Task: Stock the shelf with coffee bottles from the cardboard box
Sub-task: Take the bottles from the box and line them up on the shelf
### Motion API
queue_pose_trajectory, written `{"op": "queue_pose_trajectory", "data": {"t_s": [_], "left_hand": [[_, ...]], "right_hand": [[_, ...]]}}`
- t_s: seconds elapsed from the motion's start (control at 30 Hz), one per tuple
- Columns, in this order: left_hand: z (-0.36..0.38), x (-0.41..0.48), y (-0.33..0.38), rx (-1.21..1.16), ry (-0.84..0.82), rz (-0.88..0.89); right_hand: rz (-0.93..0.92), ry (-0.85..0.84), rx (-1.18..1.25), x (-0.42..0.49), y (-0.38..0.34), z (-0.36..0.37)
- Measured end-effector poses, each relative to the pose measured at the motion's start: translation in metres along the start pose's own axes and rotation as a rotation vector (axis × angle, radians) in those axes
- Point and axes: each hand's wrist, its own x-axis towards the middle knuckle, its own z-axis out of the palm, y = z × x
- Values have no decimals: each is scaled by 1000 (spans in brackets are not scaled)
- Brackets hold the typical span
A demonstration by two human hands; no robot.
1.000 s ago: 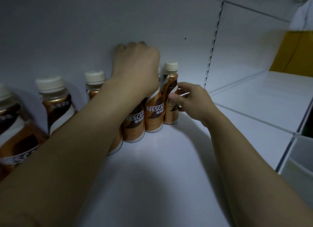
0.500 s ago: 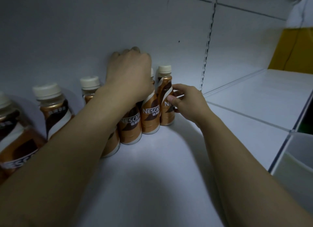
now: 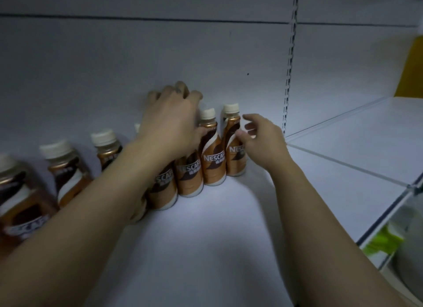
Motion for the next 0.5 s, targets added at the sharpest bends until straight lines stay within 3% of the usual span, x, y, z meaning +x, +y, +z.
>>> {"op": "queue_pose_trajectory", "data": {"t_s": [0.17, 0.3, 0.5], "left_hand": [[-21, -22, -26, 142, 17, -3], [-26, -42, -35, 254, -11, 11], [-24, -61, -49, 321, -61, -46]], "right_hand": [[-3, -66, -18, -2, 0, 5], [-81, 31, 4, -11, -23, 12], [-101, -108, -169, -23, -35, 36]]}}
